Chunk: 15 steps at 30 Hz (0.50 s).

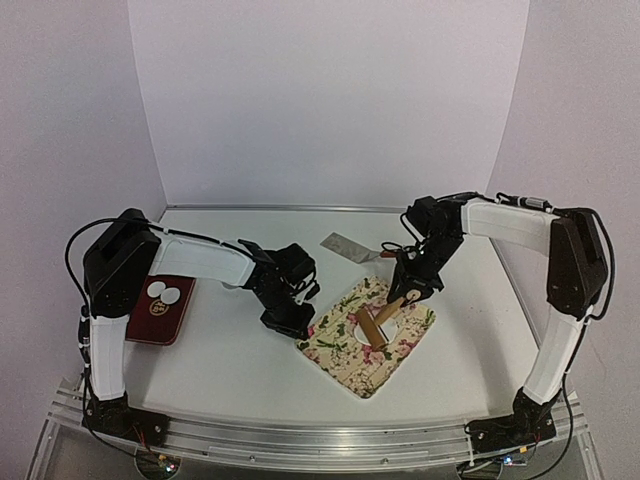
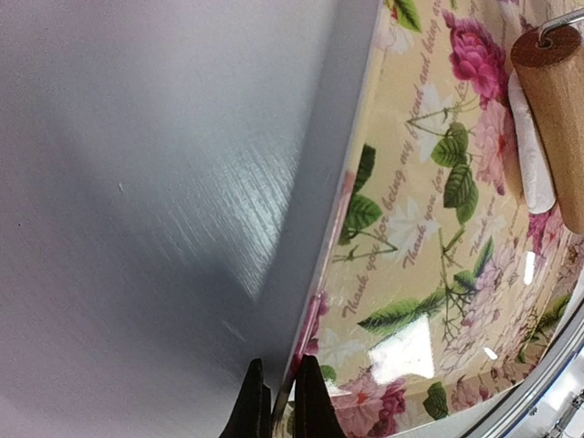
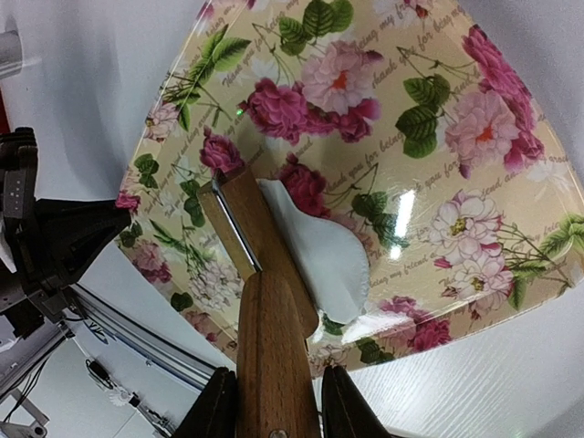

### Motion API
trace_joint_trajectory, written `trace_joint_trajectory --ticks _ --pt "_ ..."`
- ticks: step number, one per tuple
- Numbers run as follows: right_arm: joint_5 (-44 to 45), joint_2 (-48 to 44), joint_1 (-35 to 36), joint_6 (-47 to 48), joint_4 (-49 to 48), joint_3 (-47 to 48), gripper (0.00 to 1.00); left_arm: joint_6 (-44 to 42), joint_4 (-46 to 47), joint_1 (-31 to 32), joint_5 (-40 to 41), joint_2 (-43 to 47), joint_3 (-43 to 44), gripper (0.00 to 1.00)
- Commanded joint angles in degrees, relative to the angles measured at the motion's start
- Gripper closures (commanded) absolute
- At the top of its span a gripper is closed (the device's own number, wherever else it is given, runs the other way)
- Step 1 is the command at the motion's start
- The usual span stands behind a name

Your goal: Roll out the dumpling wrappers from the dough

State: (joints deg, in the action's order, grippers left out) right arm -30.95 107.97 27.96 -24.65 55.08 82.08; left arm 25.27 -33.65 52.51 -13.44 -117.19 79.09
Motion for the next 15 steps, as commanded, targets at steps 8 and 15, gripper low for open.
trace_joint_trajectory --ticks 8,15 --pt "16.6 11.8 4.5 -2.8 1.3 -5.0 1.00 1.8 -1.2 0.9 1.4 -2.4 -0.1 1.00" --pt "17.8 14.4 5.9 -3.8 1.4 -3.5 1.00 2.3 -0.7 0.9 1.1 -2.4 -0.2 1.00"
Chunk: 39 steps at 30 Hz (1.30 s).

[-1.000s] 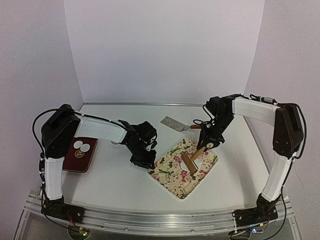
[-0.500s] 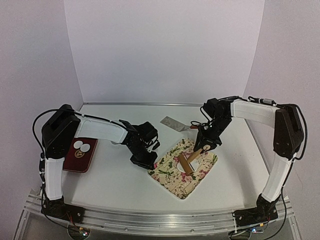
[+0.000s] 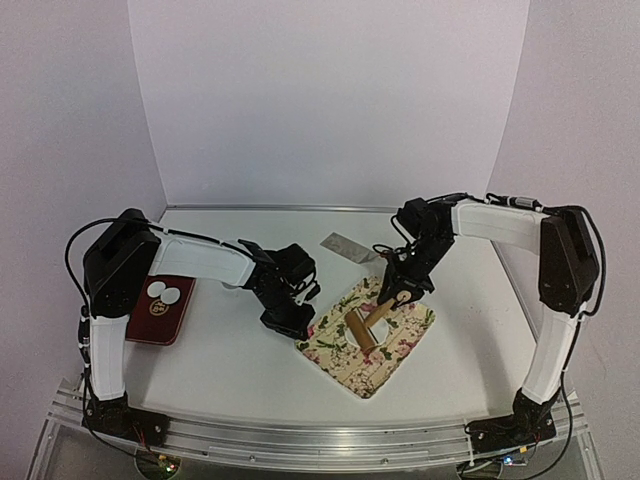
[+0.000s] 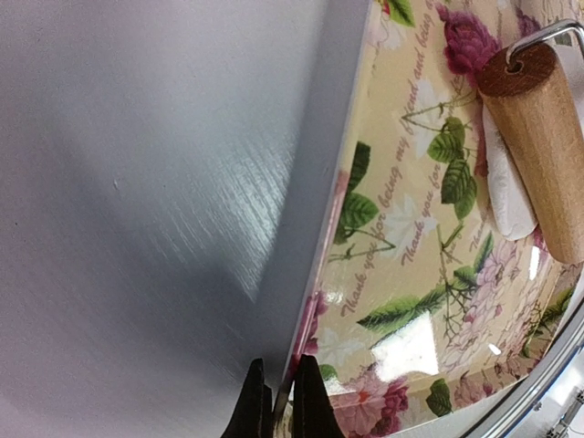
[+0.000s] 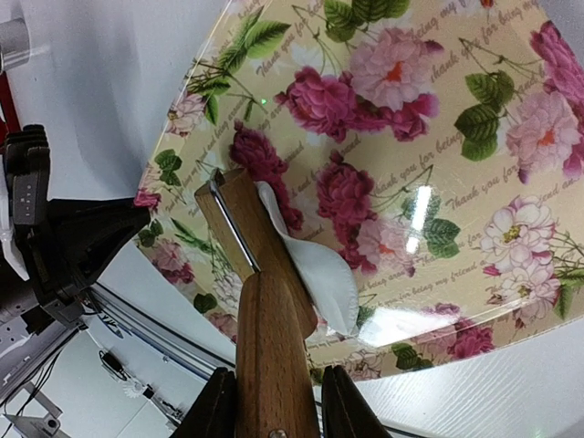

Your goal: Roll out the dumpling wrappers from the dough

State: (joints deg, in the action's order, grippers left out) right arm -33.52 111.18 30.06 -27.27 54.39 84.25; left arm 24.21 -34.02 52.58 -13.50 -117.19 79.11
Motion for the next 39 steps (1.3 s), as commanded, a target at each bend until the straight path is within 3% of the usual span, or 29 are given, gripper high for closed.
trace_joint_trajectory --ticks 1,29,39 --pt "20.6 11.4 3.9 -1.4 2.1 -5.6 1.00 3.5 -0.3 0.9 1.2 -2.4 -0.2 1.00" --pt "25.7 18.2 8.1 -1.0 5.3 2.2 1.00 5.2 0.2 0.9 0.4 -3.9 1.7 1.00" --pt "29.4 15.1 5.5 -0.2 7.1 -2.2 1.00 7.3 -5.9 0.2 8.4 -4.4 -1.4 1.00"
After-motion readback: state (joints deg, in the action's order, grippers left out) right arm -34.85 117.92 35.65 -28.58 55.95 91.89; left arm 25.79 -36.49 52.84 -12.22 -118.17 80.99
